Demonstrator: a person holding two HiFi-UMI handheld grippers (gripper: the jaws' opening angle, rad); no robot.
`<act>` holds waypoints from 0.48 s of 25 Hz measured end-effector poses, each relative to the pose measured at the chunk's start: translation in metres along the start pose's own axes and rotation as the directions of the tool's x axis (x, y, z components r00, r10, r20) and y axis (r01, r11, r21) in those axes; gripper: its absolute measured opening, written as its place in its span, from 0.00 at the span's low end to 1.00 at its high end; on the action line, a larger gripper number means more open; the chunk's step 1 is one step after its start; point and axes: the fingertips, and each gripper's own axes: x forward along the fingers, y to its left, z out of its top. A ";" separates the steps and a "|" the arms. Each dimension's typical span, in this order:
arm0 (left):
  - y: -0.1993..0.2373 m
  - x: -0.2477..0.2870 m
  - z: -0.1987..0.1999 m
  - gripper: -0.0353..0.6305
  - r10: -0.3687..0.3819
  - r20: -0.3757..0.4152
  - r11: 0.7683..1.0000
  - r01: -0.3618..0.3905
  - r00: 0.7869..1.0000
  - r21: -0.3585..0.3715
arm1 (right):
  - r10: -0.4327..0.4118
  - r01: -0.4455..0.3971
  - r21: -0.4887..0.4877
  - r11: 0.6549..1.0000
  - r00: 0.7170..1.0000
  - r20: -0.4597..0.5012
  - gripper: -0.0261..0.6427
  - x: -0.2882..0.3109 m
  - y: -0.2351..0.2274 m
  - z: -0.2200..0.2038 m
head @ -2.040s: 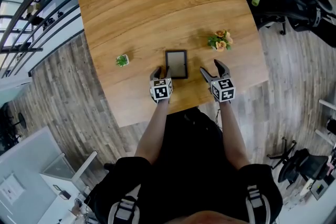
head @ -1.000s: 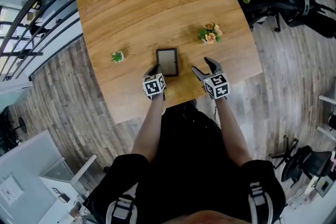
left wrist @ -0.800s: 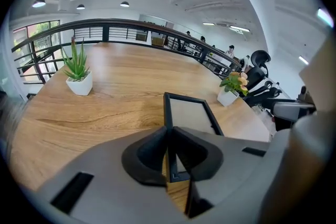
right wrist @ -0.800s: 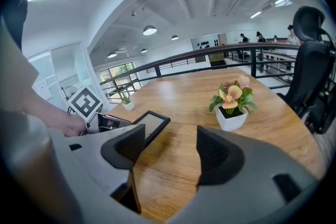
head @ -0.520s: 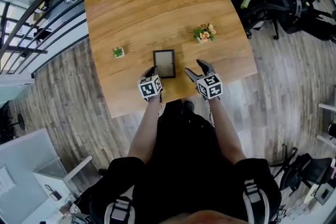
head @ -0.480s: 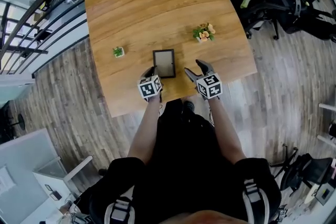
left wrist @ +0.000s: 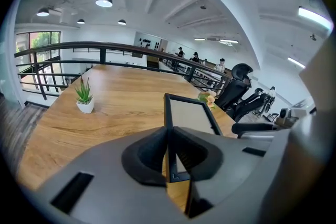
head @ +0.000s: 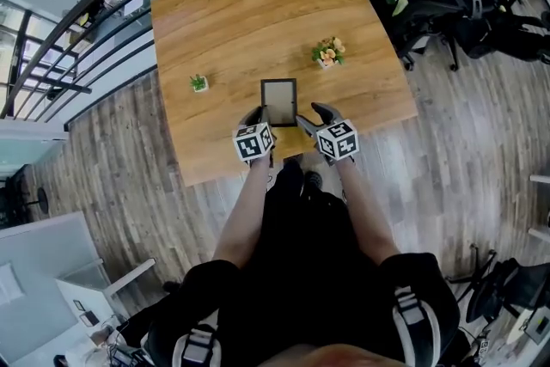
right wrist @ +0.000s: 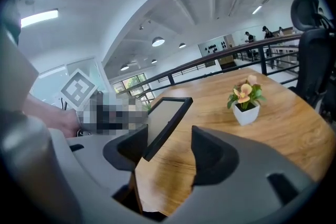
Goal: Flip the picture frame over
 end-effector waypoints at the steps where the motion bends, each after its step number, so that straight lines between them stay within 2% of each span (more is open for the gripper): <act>1: -0.004 -0.003 0.002 0.14 -0.004 0.009 1.000 0.004 1.000 0.002 | 0.002 -0.002 0.003 1.000 1.000 0.006 0.44 -0.002 0.000 0.000; 4: -0.016 -0.011 0.006 0.14 -0.016 0.032 1.000 0.016 0.999 0.010 | 0.018 -0.018 0.006 1.000 1.000 0.013 0.44 -0.008 0.002 -0.001; 12: -0.034 -0.034 0.014 0.14 -0.027 0.080 0.999 0.026 0.996 0.021 | 0.121 -0.126 0.110 0.986 0.991 0.056 0.38 -0.014 0.016 -0.002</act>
